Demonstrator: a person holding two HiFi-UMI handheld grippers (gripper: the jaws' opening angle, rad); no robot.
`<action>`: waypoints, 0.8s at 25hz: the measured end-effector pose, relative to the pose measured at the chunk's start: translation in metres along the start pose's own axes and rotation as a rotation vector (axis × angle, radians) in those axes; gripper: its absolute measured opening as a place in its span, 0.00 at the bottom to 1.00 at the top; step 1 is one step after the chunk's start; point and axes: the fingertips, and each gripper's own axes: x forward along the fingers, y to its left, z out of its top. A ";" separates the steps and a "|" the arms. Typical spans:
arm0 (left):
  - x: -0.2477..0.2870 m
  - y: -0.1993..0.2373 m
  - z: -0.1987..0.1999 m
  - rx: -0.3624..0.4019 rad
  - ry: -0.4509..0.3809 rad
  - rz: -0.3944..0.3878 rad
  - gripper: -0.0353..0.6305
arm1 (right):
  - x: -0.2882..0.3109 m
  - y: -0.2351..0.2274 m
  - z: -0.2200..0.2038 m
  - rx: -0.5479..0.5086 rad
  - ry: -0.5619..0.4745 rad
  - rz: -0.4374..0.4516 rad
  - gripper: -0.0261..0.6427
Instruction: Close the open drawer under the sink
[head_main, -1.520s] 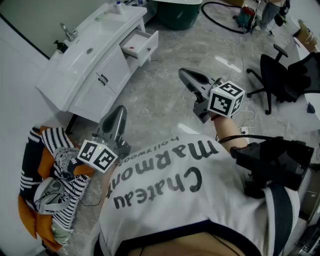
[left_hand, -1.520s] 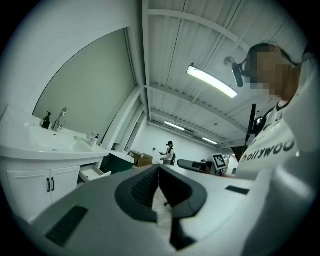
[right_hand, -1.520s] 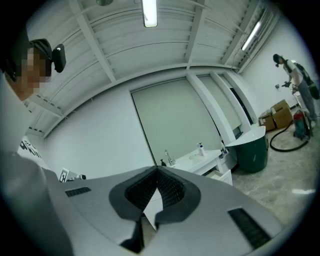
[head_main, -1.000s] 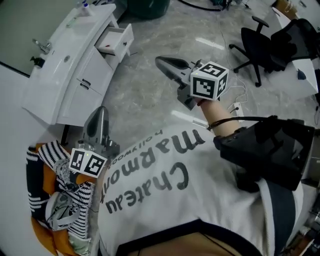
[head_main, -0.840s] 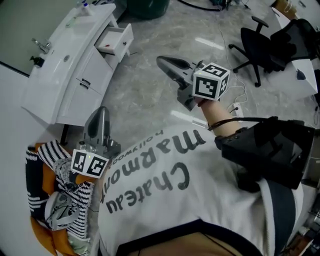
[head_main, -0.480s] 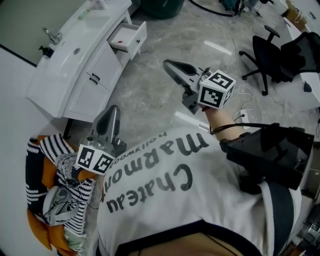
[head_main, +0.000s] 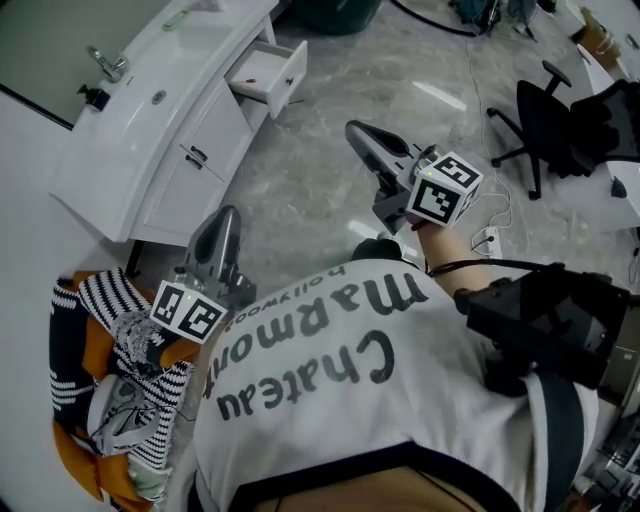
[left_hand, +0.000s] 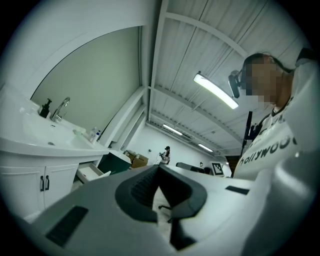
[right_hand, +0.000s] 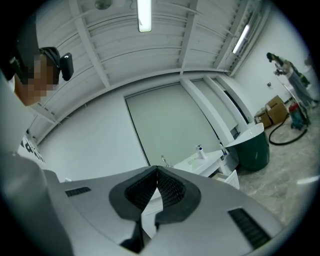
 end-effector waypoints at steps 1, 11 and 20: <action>0.003 0.004 -0.002 -0.008 0.009 0.006 0.07 | 0.003 -0.006 0.000 0.031 -0.007 0.001 0.06; 0.069 0.035 -0.014 -0.013 0.047 0.129 0.07 | 0.050 -0.086 0.014 0.022 0.081 0.054 0.06; 0.174 0.050 0.003 -0.069 -0.126 0.308 0.07 | 0.092 -0.185 0.055 0.019 0.208 0.201 0.06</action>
